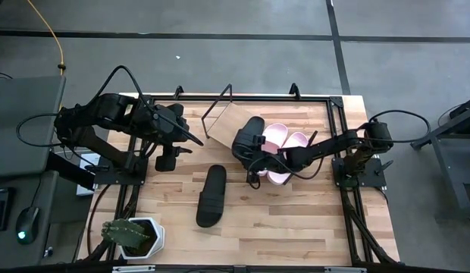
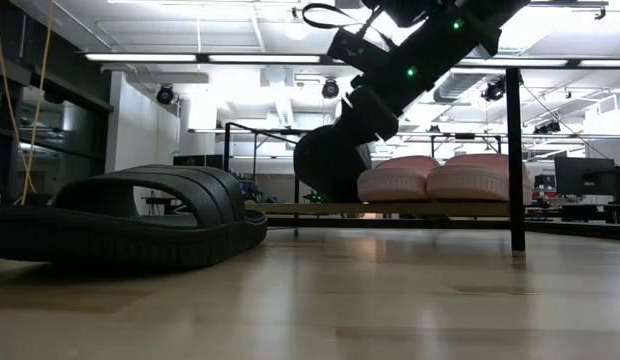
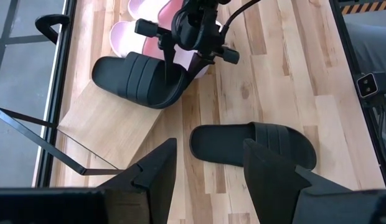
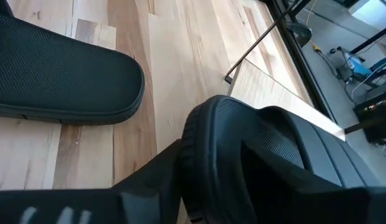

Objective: Pick and place slides into the shelf
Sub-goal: Put the left black slide on the shelf, then put the black slide to the shelf

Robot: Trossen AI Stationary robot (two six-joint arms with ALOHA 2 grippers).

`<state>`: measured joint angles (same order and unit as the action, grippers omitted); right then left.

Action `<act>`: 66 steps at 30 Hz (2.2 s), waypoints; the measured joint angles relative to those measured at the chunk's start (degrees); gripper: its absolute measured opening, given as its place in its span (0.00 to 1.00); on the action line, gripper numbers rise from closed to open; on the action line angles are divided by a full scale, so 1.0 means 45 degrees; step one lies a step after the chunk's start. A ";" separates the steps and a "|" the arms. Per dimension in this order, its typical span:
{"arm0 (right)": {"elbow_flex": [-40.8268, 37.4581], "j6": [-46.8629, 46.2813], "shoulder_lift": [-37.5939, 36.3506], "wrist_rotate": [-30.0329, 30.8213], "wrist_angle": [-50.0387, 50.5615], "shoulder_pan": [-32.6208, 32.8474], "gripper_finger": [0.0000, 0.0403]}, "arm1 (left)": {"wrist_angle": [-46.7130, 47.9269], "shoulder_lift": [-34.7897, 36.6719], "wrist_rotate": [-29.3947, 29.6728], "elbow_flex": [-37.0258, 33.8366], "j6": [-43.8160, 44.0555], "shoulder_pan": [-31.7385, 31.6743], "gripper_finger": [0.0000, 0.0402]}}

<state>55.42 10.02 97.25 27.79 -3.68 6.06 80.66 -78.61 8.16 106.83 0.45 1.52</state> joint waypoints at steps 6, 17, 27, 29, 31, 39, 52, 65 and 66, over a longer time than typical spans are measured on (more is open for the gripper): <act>0.0000 -0.0450 0.0000 -0.0321 0.0117 -0.0016 0.44 | 0.0000 0.0000 0.0000 0.0000 0.0009 0.0000 0.41; 0.0000 -0.1911 -0.0005 -0.1156 0.0299 -0.0524 0.55 | 0.0005 0.0000 -0.0005 -0.0002 0.0173 0.0000 0.41; 0.0000 -0.2703 -0.0010 -0.3833 -0.0268 -0.0807 0.55 | 0.0170 0.0000 -0.0010 0.0000 0.0296 0.0000 0.41; 0.0000 -0.2697 -0.0010 -0.3977 -0.0301 -0.0789 0.55 | 0.0160 0.0000 -0.0010 -0.0005 0.0296 0.0000 0.41; 0.0000 -0.2527 -0.0010 -0.3847 -0.0331 -0.0777 0.55 | 0.0155 0.0000 -0.0010 -0.0002 0.0296 0.0000 0.41; 0.0000 -0.2004 -0.0010 -0.1357 -0.0948 -0.0784 0.55 | 0.0165 0.0000 -0.0007 -0.0002 0.0301 0.0000 0.41; 0.0000 -0.1833 -0.0070 -0.2238 -0.1331 -0.0448 0.55 | 0.0194 0.0000 -0.0005 -0.0001 0.0301 0.0000 0.41; 0.0005 -0.1910 -0.2242 -0.1464 -0.1280 0.1003 0.55 | 0.0205 0.0000 0.0012 -0.0005 0.0306 0.0000 0.41; 0.0005 -0.1918 -0.2448 -0.1241 -0.1209 0.1126 0.55 | 0.0203 0.0000 -0.0028 -0.0005 0.0316 0.0000 0.41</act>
<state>55.44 1.39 86.23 22.20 -9.13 11.13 81.58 -78.61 8.04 106.80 1.87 1.52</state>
